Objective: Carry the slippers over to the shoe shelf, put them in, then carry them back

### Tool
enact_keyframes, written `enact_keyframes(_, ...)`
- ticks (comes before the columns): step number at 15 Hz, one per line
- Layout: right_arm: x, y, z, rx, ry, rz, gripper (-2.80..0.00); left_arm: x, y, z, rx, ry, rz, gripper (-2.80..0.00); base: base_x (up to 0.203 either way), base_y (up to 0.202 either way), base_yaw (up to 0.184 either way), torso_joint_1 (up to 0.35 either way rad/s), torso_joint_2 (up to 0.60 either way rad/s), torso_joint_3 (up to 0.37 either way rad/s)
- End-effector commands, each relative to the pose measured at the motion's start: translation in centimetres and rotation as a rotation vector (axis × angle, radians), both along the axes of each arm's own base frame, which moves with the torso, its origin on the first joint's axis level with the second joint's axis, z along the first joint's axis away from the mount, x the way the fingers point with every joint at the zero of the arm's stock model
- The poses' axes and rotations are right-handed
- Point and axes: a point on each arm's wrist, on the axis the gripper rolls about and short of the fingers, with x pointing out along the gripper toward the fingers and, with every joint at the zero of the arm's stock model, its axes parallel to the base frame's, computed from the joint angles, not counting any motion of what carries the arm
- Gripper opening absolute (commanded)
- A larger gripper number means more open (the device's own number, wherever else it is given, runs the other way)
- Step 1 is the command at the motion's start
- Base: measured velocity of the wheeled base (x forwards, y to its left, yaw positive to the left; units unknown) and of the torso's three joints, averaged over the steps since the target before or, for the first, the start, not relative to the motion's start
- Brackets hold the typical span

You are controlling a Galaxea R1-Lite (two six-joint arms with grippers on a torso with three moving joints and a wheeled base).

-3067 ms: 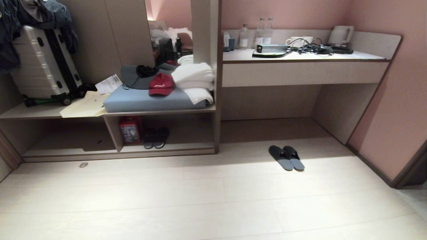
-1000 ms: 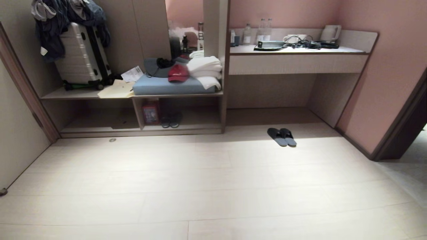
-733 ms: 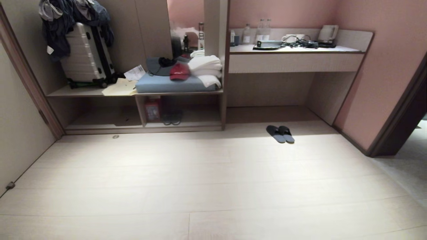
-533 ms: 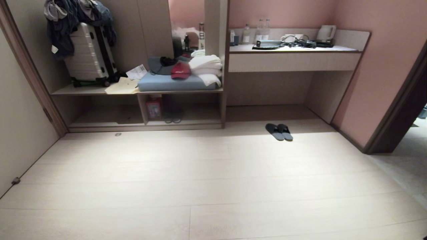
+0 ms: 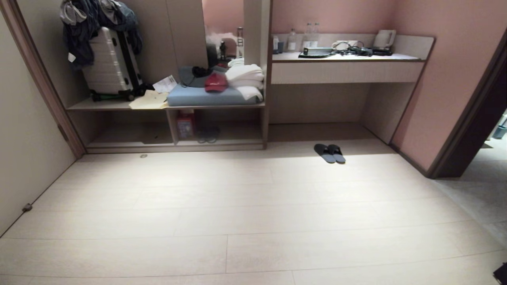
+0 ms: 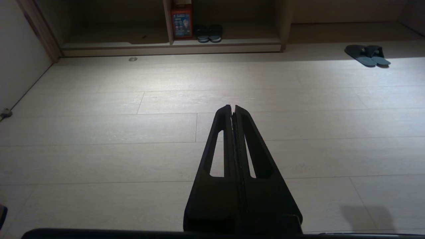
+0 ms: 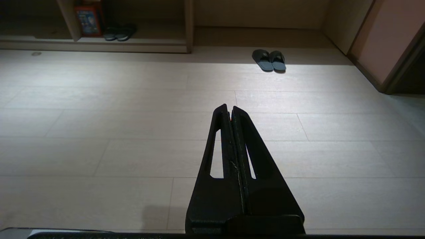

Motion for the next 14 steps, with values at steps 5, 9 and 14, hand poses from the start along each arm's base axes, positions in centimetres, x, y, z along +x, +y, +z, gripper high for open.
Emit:
enact_keyframes(5,0.02,0.00,0.00,-0.001,0.003,-0.002,-2.80,0.01,0.00,0.00,0.001,0.001,0.000,-2.80,0.000,0.000,0.000,0.000,0.00,0.000)
enact_keyframes(9,0.03,-0.01,0.01,0.000,0.004,-0.004,-2.80,0.01,0.00,0.00,0.000,0.001,0.000,-2.80,0.000,0.000,0.000,0.000,0.00,0.000)
enact_keyframes(14,0.02,-0.01,0.00,0.000,0.002,-0.004,-2.80,0.00,0.00,0.00,0.001,0.000,0.001,-2.80,0.000,0.000,0.000,0.000,0.00,0.000)
